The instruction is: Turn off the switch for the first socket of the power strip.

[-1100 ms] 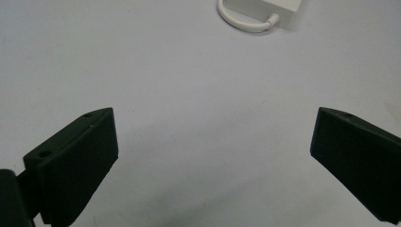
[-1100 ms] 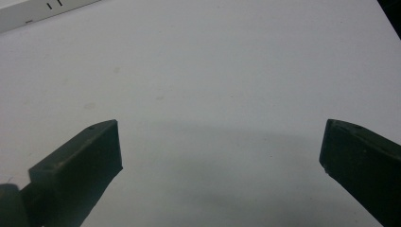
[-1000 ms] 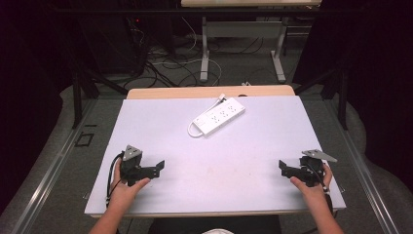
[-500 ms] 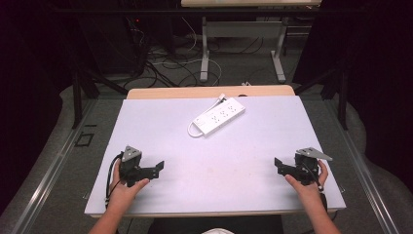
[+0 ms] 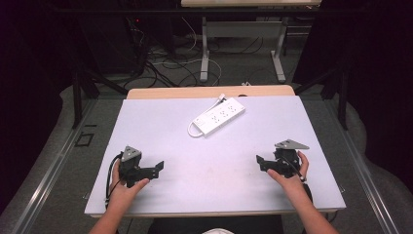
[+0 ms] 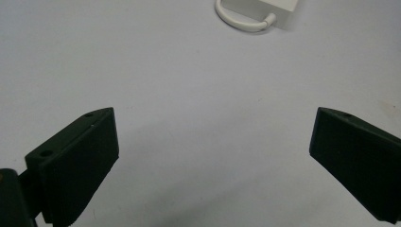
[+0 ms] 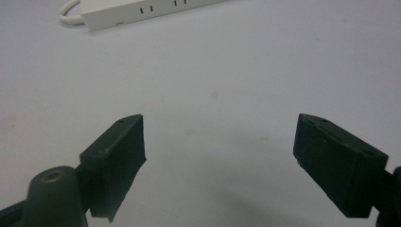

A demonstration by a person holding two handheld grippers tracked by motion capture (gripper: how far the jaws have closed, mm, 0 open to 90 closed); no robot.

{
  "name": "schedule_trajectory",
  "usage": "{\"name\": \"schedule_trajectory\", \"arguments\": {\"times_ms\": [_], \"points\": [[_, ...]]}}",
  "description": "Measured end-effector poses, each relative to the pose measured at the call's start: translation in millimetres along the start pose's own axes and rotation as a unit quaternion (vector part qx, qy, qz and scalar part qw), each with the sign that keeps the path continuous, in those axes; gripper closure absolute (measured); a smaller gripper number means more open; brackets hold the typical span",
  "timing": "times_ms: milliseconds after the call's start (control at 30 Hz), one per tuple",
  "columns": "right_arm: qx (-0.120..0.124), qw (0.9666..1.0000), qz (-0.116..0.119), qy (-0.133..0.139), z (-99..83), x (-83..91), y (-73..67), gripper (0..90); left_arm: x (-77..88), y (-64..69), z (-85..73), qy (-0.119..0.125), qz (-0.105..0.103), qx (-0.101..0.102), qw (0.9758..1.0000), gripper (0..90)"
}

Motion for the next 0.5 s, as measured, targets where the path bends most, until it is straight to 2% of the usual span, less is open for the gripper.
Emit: {"name": "schedule_trajectory", "arguments": {"times_ms": [200, 500], "points": [[0.0, 0.9996, 0.028, -0.007, 13.4, -10.5, -17.2, 17.5, 0.5, 1.2, 0.0, 0.0, -0.002, -0.004, 1.0, 2.1], [0.015, 0.9988, 0.044, -0.014, 34.9, -20.2, -29.5, 17.6, -0.2, 1.7, 0.2, 0.001, -0.006, -0.003, 1.0, 2.1]]}}
Point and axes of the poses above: each handheld gripper's, and its own axes: x roughly backward along the jaws, z roughly out of its top, y roughly to its right, the point moved 9 cm from there along -x, roughly forward along the jaws, and after that the axes turned 8 degrees about y, right-handed, at the moved point
